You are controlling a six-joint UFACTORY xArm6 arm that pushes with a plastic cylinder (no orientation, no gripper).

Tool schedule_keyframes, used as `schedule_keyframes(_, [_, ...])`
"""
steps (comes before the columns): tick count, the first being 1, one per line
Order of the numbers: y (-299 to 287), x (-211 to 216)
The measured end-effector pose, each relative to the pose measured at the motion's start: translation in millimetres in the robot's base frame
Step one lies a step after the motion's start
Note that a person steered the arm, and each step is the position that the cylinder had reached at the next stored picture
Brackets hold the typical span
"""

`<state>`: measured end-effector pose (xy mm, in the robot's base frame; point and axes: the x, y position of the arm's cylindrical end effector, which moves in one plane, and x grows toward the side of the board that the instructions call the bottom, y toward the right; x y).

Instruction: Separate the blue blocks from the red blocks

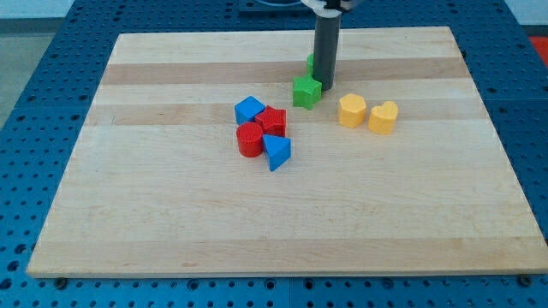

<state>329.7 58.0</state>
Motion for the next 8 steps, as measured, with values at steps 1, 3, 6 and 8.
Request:
schedule_keyframes(1, [-1.5,-10.8])
schedule_keyframes(3, [16.8,-9.9])
schedule_keyframes(6, [39.6,45.2])
schedule_keyframes(8, [3.4,46.8])
